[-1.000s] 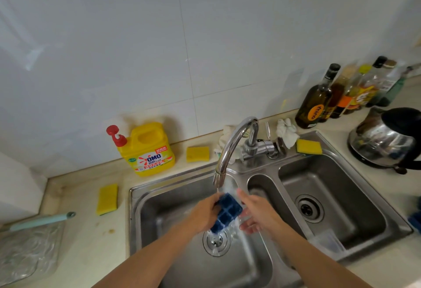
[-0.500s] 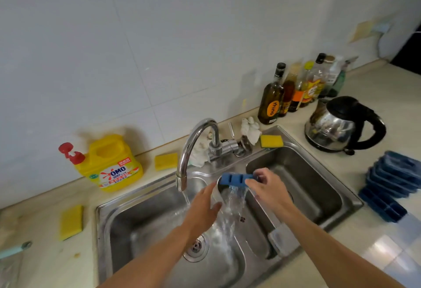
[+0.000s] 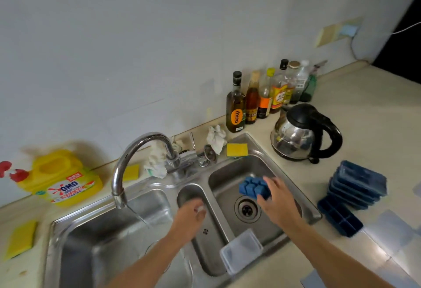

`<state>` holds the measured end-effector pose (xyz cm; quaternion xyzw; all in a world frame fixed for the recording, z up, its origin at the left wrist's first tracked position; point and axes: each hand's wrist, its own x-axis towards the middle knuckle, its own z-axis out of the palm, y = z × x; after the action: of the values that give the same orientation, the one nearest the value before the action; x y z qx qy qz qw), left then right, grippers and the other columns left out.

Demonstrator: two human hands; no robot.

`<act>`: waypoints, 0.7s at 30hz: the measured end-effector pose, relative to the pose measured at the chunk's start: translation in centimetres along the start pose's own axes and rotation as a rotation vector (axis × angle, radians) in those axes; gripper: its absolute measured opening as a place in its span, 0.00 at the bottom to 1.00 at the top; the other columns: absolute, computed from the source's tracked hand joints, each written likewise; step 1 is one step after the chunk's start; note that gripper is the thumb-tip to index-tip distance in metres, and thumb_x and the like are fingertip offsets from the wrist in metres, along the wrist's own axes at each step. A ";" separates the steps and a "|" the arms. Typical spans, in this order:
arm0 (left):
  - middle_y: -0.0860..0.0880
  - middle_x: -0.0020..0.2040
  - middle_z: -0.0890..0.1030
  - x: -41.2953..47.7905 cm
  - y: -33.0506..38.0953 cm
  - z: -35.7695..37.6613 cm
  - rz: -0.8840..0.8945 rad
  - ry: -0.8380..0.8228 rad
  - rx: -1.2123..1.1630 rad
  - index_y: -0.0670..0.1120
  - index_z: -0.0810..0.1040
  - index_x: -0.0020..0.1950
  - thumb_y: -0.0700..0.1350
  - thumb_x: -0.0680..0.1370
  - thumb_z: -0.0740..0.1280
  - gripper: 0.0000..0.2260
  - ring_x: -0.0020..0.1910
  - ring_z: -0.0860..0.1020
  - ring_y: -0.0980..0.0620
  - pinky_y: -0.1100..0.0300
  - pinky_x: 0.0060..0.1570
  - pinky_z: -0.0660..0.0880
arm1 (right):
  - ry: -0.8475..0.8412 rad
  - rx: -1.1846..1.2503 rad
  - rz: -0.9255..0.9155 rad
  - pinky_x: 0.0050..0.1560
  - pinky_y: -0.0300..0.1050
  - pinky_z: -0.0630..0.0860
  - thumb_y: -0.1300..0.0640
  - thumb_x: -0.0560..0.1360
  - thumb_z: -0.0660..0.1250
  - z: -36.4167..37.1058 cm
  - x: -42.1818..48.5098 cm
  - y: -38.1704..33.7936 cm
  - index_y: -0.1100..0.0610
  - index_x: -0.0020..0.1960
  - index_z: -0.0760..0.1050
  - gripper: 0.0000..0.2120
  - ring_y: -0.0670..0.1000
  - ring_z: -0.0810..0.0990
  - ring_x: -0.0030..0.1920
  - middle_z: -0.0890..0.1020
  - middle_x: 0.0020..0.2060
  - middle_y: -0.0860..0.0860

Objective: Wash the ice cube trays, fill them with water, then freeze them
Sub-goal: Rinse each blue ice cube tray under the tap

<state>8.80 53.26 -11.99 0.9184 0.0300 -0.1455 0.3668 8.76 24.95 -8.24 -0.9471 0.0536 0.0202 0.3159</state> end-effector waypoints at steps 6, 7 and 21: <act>0.46 0.59 0.82 0.3 1.5 2.5 -0.128 0.004 0.016 0.44 0.78 0.65 0.44 0.81 0.67 0.13 0.58 0.81 0.47 0.63 0.54 0.73 | 0.222 0.182 -0.210 0.61 0.40 0.77 0.46 0.78 0.66 -2.4 1.3 1.5 0.53 0.76 0.65 0.29 0.45 0.72 0.65 0.70 0.67 0.47; 0.46 0.60 0.82 0.4 2.0 2.8 -0.138 0.004 0.014 0.44 0.78 0.66 0.44 0.81 0.66 0.13 0.59 0.80 0.46 0.63 0.54 0.73 | 0.275 0.213 -0.269 0.59 0.35 0.75 0.46 0.78 0.66 -3.2 1.8 1.2 0.53 0.75 0.66 0.28 0.42 0.72 0.64 0.69 0.66 0.46; 0.52 0.57 0.83 5.0 7.6 6.5 -0.002 -0.084 0.050 0.49 0.79 0.64 0.46 0.83 0.64 0.11 0.50 0.79 0.58 0.74 0.42 0.69 | 0.143 0.067 -0.163 0.61 0.46 0.78 0.49 0.78 0.70 -2.1 0.3 7.5 0.57 0.75 0.69 0.29 0.48 0.74 0.63 0.73 0.65 0.50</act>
<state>13.17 43.01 -12.82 0.9204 0.0120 -0.1850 0.3443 8.18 17.74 -11.08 -0.9362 -0.0006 -0.0749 0.3433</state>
